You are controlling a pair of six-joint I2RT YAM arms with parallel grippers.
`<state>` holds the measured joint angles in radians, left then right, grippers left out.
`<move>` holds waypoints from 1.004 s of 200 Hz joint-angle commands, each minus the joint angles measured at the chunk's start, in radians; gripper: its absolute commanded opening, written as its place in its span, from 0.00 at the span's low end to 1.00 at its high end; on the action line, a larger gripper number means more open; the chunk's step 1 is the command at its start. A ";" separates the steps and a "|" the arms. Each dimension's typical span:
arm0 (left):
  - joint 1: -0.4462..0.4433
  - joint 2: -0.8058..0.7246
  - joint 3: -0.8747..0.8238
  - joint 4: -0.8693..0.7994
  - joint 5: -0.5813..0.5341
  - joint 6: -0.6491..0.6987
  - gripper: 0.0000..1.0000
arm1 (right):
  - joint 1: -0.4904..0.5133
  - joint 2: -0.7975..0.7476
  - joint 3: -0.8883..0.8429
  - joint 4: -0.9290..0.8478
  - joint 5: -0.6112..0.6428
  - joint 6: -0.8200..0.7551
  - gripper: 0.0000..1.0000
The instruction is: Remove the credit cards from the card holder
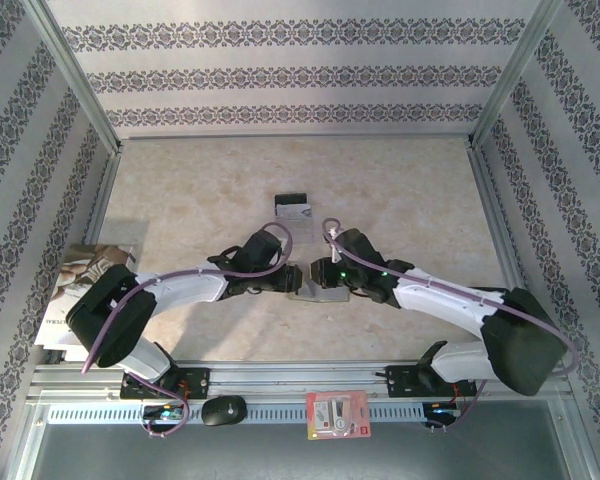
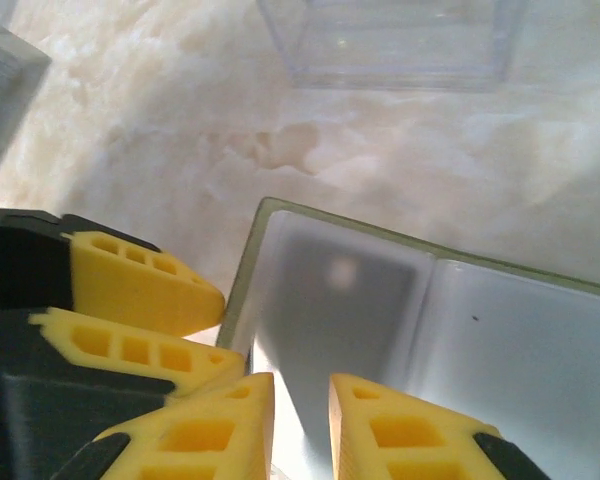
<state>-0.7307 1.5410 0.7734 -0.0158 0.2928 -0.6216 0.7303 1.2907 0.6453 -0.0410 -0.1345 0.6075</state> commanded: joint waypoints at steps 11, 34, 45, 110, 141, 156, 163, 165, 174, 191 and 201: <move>-0.024 0.035 0.076 -0.095 0.035 0.046 0.42 | -0.021 -0.096 -0.065 -0.032 0.063 0.014 0.21; -0.026 0.061 0.089 -0.124 0.026 0.046 0.42 | -0.031 -0.109 -0.088 -0.025 0.036 0.002 0.24; -0.026 0.055 0.078 -0.127 0.008 0.041 0.42 | -0.030 -0.080 -0.071 -0.035 -0.003 -0.030 0.29; 0.065 -0.140 -0.122 -0.099 -0.139 -0.027 0.51 | 0.130 0.162 0.118 -0.124 0.087 -0.222 0.34; 0.088 -0.269 -0.188 -0.115 -0.203 -0.031 0.62 | 0.174 0.272 0.232 -0.224 0.170 -0.282 0.34; 0.094 -0.310 -0.211 -0.115 -0.214 -0.035 0.65 | 0.184 0.324 0.271 -0.275 0.211 -0.291 0.34; 0.096 -0.321 -0.217 -0.116 -0.215 -0.036 0.65 | 0.191 0.337 0.276 -0.283 0.231 -0.296 0.34; 0.096 -0.324 -0.219 -0.114 -0.214 -0.036 0.65 | 0.192 0.344 0.278 -0.285 0.234 -0.296 0.34; 0.100 -0.330 -0.226 -0.115 -0.212 -0.035 0.65 | 0.196 0.366 0.287 -0.304 0.243 -0.299 0.34; 0.109 -0.329 -0.233 -0.114 -0.201 -0.035 0.65 | 0.203 0.401 0.296 -0.321 0.245 -0.301 0.33; 0.114 -0.326 -0.238 -0.107 -0.195 -0.036 0.65 | 0.209 0.418 0.297 -0.319 0.239 -0.302 0.33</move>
<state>-0.6392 1.2194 0.5571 -0.1131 0.1101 -0.6437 0.9215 1.6691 0.9207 -0.2874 0.0574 0.3340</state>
